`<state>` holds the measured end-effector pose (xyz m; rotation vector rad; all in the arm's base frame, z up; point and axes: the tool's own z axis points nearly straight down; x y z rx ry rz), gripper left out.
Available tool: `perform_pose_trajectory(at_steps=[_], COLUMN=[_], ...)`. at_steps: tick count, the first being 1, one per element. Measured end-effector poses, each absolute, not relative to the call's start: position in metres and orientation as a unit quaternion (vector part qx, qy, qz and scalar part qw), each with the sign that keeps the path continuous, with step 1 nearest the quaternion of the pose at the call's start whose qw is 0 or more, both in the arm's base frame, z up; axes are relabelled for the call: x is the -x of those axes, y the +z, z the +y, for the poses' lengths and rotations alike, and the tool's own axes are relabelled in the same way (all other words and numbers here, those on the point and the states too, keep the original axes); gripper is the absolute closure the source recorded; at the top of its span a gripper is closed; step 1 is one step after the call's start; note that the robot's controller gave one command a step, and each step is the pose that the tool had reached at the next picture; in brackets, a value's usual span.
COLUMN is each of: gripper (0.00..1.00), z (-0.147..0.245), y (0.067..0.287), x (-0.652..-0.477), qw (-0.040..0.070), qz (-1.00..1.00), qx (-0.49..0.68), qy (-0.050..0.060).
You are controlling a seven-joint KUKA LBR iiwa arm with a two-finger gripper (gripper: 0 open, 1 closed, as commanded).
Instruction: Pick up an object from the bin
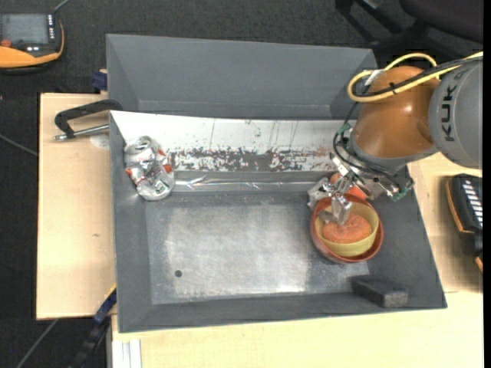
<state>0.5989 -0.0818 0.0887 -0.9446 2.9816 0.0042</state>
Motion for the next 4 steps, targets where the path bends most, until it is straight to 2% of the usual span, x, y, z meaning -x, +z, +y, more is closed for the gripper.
perform_pose_trajectory(at_steps=[4], gripper=[1.0], z=[-0.0818], y=[0.0887], x=[-0.5989], qw=[0.007], qz=[0.953], qx=[0.302], qy=[0.001])
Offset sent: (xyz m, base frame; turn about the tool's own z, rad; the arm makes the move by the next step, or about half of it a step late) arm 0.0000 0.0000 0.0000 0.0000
